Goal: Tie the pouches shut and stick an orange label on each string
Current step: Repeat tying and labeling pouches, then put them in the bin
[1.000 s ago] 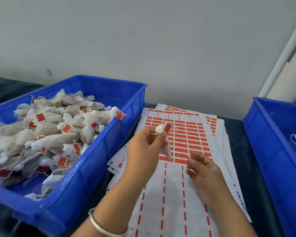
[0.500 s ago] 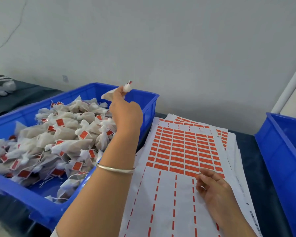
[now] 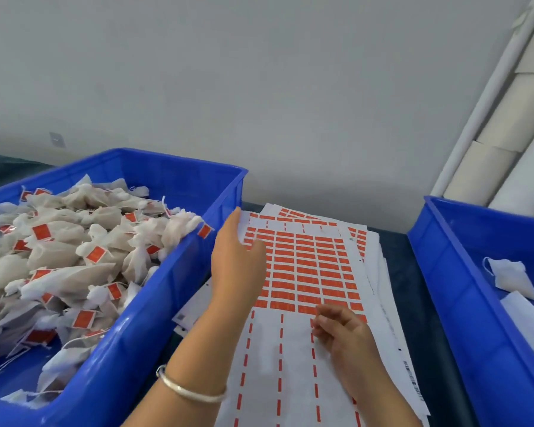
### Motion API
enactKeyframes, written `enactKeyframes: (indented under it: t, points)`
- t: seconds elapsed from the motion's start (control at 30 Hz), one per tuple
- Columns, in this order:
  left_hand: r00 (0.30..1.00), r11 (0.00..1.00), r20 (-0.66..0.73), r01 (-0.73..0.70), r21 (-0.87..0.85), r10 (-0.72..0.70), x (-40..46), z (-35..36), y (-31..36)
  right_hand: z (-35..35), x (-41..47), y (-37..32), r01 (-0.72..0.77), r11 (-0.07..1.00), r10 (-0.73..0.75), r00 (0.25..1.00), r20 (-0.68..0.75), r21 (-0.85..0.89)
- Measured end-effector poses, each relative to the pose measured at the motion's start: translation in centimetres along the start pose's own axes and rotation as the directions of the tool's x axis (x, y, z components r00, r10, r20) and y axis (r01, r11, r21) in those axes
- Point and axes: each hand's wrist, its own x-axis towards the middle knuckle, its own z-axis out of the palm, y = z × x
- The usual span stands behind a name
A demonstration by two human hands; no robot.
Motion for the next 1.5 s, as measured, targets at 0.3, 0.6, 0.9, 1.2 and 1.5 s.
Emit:
enactKeyframes:
  t: [0.3, 0.6, 0.9, 1.2, 1.5]
  points:
    - [0.963, 0.94, 0.205, 0.1, 0.326, -0.174, -5.4, 4.7, -6.7, 1.1, -2.2, -1.7, 0.077, 0.972, -0.095, 0.993, -0.072, -0.221]
    - [0.935, 0.925, 0.322, 0.019, 0.379, -0.151, -5.4, 4.2, -7.3, -5.8, -8.6, -15.5, 0.418, 0.698, -0.559, 0.826, -0.077, -0.581]
    - [0.92, 0.93, 0.364, 0.0, 0.367, -0.143, -6.0, 3.9, -6.9, -22.8, -1.3, -13.7, -0.378, 0.456, -0.272, 0.802, -0.531, -0.806]
    - [0.918, 0.935, 0.368, 0.011, 0.353, -0.149, -6.2, 4.0, -6.8, -23.6, 0.1, -10.9, -0.342, 0.533, -0.319, 0.766, -0.558, -0.774]
    - [0.919, 0.941, 0.366, 0.017, 0.338, -0.148, -6.1, 4.0, -6.9, -19.6, -2.5, -15.8, 0.063, 0.775, -0.533, 0.601, -0.596, -0.629]
